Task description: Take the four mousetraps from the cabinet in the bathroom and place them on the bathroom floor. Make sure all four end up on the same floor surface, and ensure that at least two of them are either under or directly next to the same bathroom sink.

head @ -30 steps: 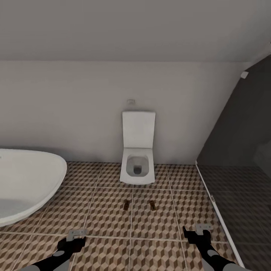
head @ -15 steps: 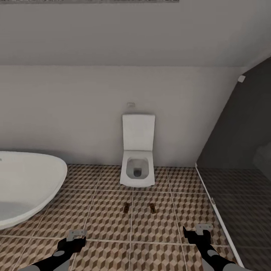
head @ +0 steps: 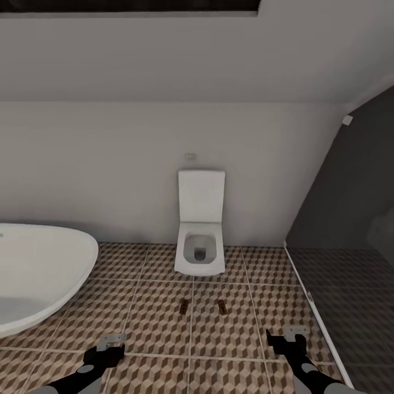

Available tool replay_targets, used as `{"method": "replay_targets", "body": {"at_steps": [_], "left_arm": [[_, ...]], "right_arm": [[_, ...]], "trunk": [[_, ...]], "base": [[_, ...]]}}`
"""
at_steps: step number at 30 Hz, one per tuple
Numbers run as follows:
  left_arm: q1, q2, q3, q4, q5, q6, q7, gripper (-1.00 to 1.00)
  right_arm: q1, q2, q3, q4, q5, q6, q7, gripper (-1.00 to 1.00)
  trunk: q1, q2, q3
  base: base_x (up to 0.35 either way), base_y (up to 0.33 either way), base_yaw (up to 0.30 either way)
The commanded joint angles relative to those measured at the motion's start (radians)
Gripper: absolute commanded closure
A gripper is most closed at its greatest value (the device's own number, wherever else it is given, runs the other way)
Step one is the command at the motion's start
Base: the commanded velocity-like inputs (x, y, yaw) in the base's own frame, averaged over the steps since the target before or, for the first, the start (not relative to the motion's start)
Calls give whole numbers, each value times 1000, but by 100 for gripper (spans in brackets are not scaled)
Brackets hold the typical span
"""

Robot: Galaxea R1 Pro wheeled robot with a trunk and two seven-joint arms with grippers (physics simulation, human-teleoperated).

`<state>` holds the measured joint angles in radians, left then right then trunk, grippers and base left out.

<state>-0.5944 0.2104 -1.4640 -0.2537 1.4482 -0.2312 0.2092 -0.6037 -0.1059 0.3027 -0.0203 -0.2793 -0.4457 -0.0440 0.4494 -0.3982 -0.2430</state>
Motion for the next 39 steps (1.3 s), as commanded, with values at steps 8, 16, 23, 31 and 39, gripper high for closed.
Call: {"method": "replay_targets", "body": {"at_steps": [8,16,23,31,39], "left_arm": [[-1,1,-9,-4,6,-4,9,-100],[-1,1,-9,-4,6,-4,9,-100],[-1,1,-9,-4,6,-4,9,-100],[-1,1,-9,-4,6,-4,9,-100],[0,1,-9,-5,6,-4,9,-100]], "right_arm": [[-1,0,9,0,-6,-2,-4,-100],[-1,0,9,0,-6,-2,-4,-100],[-1,0,9,0,-6,-2,-4,-100],[-1,3,9,0,-6,0,-6,-100],[-1,5,9,0,-5,0,-7,-100]], "trunk": [[1,-2,11],[1,-2,24],[1,-2,35],[1,-2,41],[1,-2,41]], "base": [[0,0,0],[0,0,0],[0,0,0],[0,0,0],[0,0,0]]}}
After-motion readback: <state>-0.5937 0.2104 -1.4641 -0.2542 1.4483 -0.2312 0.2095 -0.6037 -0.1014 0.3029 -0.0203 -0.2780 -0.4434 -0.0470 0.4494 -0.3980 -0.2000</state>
